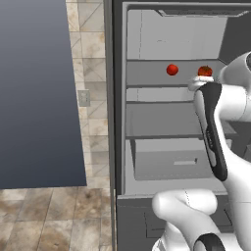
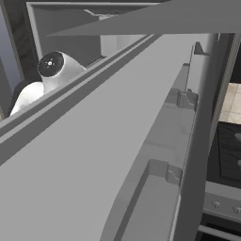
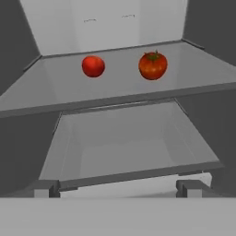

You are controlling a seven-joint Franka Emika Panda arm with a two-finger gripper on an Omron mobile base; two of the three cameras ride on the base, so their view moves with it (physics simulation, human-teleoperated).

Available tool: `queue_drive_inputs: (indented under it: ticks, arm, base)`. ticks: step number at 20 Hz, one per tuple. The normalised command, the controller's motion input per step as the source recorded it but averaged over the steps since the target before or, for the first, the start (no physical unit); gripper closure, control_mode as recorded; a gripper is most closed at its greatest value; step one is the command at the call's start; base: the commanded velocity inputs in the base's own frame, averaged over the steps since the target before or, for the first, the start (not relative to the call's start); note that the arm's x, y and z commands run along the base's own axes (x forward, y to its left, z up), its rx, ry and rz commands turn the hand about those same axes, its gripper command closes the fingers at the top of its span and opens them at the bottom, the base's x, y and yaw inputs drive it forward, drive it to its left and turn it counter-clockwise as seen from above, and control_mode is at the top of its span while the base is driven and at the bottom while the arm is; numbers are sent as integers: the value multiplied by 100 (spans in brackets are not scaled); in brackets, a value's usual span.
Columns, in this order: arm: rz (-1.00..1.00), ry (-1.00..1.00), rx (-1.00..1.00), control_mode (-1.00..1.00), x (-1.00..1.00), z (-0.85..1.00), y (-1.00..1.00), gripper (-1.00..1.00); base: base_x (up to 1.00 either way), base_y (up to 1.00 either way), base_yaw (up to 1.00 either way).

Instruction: Place one tomato and one chicken drumstick in each tupperware on the nearby counter, to pack two identical lunches.

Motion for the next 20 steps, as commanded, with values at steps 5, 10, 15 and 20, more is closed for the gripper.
queue_drive_inputs:
  ticks: [5, 10, 15, 20]
  arm:
    - [-11, 0, -4, -100, 3, 14, -24, -100]
    - [-10, 0, 0, -100, 26, 0, -31, -100]
    - [-5, 0, 0, -100, 41, 0, -32, -100]
    - [-3, 0, 0, -100, 53, 0, -40, -100]
  base:
    - [0, 0, 0]
    - [0, 0, 0]
    - [0, 0, 0]
    - [0, 0, 0]
